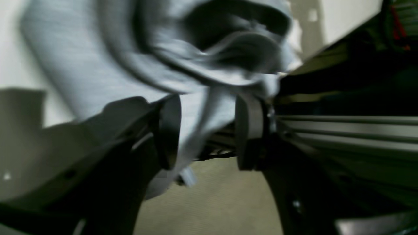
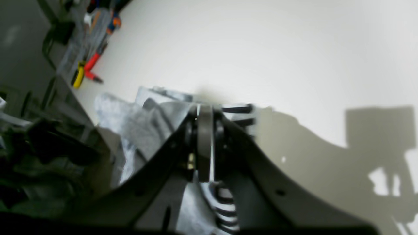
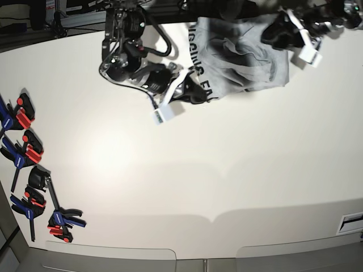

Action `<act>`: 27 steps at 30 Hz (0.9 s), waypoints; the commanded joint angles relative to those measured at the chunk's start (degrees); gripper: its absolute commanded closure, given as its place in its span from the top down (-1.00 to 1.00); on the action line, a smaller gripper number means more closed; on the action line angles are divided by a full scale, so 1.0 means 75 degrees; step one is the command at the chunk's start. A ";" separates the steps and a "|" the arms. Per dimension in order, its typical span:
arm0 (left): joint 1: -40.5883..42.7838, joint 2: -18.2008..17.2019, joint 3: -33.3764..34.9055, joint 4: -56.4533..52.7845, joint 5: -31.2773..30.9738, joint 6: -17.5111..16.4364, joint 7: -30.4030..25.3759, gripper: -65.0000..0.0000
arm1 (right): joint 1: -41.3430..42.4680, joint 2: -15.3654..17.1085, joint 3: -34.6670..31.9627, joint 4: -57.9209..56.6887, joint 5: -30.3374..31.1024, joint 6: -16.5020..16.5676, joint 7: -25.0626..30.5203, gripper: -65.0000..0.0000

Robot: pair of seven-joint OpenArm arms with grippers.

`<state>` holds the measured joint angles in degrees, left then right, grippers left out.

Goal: Fold the T-shirt properly
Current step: 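Hold the folded stack with both grippers and press the fold flat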

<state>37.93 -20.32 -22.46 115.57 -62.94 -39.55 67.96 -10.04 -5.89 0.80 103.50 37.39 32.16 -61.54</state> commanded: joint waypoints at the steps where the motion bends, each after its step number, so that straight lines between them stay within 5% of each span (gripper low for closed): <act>1: 0.0044 -0.0017 0.0111 0.0154 -0.0201 -0.0060 -0.0149 -0.22 | 0.0085 -0.0020 -0.0122 0.0108 0.0143 0.0146 0.0219 -1.00; 7: 0.0044 0.0181 0.0516 0.1003 0.0490 -0.0060 -0.0423 -0.22 | 0.0111 -0.0020 -0.0615 -0.0300 -0.0880 0.0041 0.0854 -1.00; 13: 0.0044 0.0189 0.0516 0.1658 0.1448 -0.0060 -0.1078 -0.22 | 0.0309 -0.0044 -0.0667 -0.1078 -0.0892 0.0044 0.1008 -1.00; 19: 0.0044 0.0189 0.0583 0.1652 0.1568 0.0070 -0.1128 -0.22 | 0.0460 -0.0125 -0.0673 -0.1113 -0.0877 0.0032 0.1005 -1.00; 23: 0.0044 0.0189 0.1174 0.1652 0.1769 0.0067 -0.1209 -0.22 | 0.0472 -0.0373 -0.0673 -0.1116 -0.1224 -0.0070 0.1005 -1.00; 27: 0.0044 0.0187 0.2031 0.1652 0.2946 0.0079 -0.1562 -0.22 | 0.0472 -0.0415 -0.0676 -0.1119 -0.1221 -0.0070 0.1003 -1.00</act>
<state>37.95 -18.59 -6.94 126.98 -39.51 -38.87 57.58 -7.31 -8.73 -4.21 94.32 27.00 31.51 -55.27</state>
